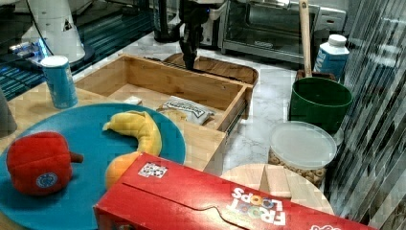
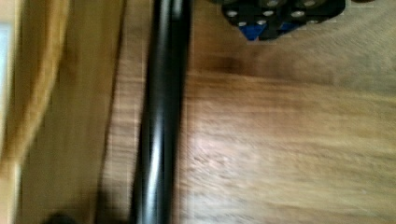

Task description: Close the drawer.

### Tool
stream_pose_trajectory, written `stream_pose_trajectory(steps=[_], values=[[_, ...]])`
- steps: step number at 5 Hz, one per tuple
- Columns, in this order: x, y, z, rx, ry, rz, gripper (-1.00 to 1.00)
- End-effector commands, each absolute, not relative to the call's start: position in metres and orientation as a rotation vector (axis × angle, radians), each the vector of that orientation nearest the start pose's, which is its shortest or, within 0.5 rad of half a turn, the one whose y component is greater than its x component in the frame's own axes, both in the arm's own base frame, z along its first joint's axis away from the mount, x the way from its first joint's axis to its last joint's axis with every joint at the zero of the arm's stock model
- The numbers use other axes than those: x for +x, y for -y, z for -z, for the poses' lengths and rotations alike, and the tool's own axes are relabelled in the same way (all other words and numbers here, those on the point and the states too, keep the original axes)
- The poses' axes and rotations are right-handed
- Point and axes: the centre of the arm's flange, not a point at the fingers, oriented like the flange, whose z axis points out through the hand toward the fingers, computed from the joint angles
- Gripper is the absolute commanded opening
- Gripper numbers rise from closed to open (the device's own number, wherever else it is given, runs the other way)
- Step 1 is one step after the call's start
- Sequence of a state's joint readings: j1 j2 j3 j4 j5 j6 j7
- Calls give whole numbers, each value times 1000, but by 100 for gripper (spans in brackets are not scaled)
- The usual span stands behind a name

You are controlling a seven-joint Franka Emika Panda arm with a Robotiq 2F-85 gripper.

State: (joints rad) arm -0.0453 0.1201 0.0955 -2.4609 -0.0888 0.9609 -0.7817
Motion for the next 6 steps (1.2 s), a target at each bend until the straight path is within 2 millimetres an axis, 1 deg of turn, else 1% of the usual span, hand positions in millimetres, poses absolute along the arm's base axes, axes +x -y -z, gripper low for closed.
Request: stream_pose_trajectory(steps=[1,2,3,4,5,6], values=[[498,78,-281,-3194,254,219,-100],[498,118,-275,-3194,265,244,-100],[491,161,-277,-3183,183,266,-100],[480,190,-285,-3208,106,298,-100],[474,222,-288,-3221,81,327,-100],[472,259,-280,-3251,90,376,-100]])
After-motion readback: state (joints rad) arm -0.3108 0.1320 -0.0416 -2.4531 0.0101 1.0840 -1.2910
